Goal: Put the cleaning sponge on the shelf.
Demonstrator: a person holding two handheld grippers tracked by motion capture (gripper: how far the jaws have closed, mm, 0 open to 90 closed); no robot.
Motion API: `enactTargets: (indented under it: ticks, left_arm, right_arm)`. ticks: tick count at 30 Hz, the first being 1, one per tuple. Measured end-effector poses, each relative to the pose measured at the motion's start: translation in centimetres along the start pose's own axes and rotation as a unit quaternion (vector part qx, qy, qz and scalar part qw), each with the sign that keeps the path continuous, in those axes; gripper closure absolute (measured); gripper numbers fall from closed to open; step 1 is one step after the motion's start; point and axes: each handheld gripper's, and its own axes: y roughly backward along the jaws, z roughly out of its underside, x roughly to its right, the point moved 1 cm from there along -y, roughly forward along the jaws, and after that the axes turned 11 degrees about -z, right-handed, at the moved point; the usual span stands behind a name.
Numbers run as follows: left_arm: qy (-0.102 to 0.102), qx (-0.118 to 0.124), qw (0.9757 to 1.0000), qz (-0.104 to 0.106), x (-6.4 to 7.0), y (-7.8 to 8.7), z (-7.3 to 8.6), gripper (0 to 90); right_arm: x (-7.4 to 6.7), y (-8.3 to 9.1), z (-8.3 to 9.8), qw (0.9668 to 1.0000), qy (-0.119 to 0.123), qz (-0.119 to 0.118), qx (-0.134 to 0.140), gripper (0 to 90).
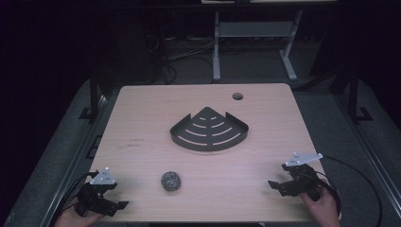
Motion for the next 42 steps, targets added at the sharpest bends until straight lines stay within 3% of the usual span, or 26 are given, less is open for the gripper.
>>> enactTargets:
  ticks: [13,26,42]
  left_arm:
    - [-0.016,-0.001,0.9999,0.003,0.1,0.1,-0.7,18.0]
    - [-0.046,0.006,0.9988,0.014,1.0,0.2,-3.3,18.0]
    - [-0.076,0.006,0.9966,0.032,2.4,-1.2,-6.0,18.0]
  right_arm:
    - [0.2,-0.2,0.1,1.0,-0.002,-0.003,-0.005,14.2]
    - [-0.1,-0.3,-0.1,0.9999,0.005,0.003,-0.011,14.2]
    - [-0.2,-0.4,-0.4,1.0,0.002,0.002,-0.003,14.2]
